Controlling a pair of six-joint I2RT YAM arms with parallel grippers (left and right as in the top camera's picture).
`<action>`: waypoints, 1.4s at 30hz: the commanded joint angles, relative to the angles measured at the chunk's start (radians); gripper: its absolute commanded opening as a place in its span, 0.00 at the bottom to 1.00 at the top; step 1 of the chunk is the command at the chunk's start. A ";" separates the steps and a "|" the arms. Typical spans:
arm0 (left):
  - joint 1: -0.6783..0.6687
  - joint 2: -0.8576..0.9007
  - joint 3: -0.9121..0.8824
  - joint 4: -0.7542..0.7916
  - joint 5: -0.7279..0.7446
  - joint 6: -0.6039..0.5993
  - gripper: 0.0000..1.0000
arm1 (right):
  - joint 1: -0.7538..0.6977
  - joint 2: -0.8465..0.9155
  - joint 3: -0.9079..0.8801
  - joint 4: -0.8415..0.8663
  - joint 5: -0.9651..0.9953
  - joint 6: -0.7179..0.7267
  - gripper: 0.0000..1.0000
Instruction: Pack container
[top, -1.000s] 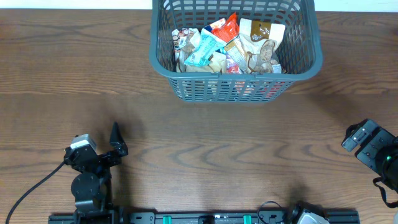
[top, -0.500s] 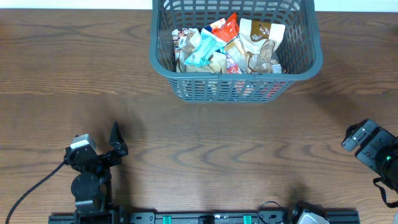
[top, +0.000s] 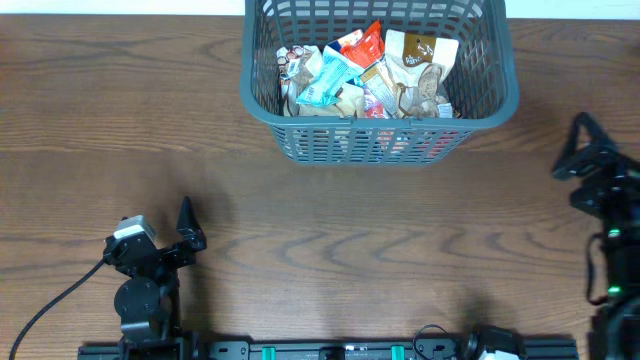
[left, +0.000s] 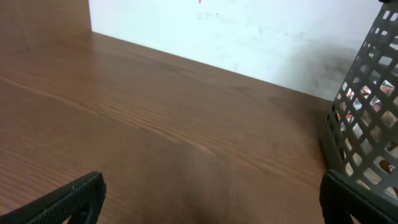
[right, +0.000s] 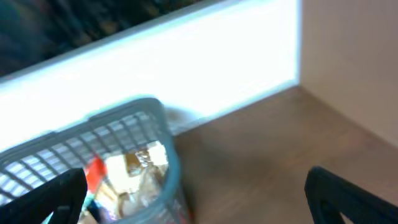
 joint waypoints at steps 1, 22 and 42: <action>0.003 -0.007 -0.024 -0.019 0.005 0.020 0.99 | 0.066 -0.088 -0.224 0.125 -0.033 -0.012 0.99; 0.003 -0.006 -0.024 -0.019 0.005 0.020 0.99 | 0.198 -0.470 -1.048 0.682 0.068 -0.091 0.99; 0.003 -0.007 -0.024 -0.019 0.005 0.021 0.99 | 0.262 -0.607 -1.264 0.692 0.056 -0.201 0.99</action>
